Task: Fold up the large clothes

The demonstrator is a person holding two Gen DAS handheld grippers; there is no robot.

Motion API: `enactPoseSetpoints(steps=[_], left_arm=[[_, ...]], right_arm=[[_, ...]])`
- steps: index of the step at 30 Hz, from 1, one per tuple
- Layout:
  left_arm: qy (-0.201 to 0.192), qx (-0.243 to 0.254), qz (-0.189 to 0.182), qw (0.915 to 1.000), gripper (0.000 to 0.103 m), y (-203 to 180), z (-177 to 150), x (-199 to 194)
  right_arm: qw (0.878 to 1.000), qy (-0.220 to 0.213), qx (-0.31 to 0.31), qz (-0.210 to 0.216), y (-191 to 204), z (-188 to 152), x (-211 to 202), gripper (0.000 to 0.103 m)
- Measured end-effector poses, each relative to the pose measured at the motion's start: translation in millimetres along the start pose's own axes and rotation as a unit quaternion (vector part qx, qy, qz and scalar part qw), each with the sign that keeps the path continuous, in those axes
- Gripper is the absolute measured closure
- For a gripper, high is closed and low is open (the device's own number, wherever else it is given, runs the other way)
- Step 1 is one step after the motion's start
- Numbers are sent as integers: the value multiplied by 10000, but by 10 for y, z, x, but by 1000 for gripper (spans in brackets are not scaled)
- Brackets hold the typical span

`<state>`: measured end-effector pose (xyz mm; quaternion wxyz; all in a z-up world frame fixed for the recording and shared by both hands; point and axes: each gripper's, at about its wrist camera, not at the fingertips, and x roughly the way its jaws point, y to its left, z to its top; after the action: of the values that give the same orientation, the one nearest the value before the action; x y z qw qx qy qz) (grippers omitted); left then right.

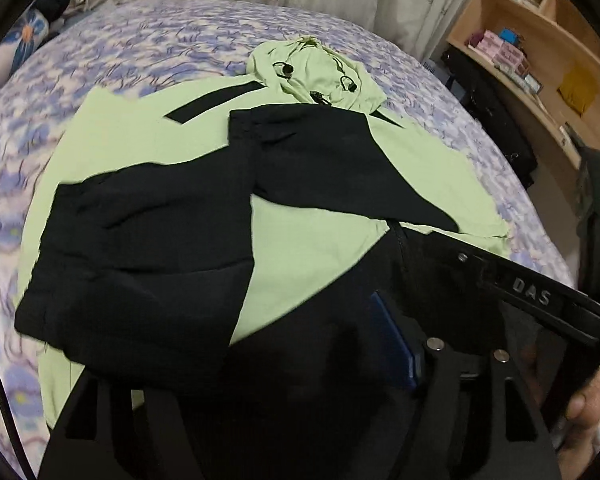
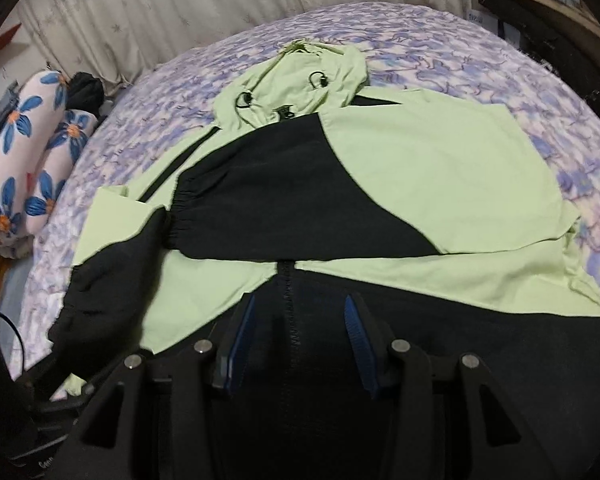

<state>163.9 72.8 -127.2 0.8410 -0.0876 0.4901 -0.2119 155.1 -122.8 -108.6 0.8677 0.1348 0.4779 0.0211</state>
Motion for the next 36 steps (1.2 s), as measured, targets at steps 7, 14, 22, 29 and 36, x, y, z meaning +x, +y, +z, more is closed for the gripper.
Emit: enactPoseSetpoints(steps=[7,14,22,29,36], left_arm=[[-39,-336,-122,9994,29,237,-179,-386],[105,-430,-153,9989,24,431,-501,-443],[-294,-356,-8,9989,24,467,-772,-694],[-554,-336,804,9947,24,654,-1026,-1096],[-1412,-969,1127,9788,24,1049,-1241,-1645]], right_arm=[[9975,-60,-453,533,299,-32,-66,50],[9884,39,-1094,1051,704,-122,-119,42],[9827,385,-1210,1349,913,-234,-57,42],[9703,588,-1763,1551,1344,-405,-60,42],[9462,669,-2721,1621,2138,-575,-35,42]])
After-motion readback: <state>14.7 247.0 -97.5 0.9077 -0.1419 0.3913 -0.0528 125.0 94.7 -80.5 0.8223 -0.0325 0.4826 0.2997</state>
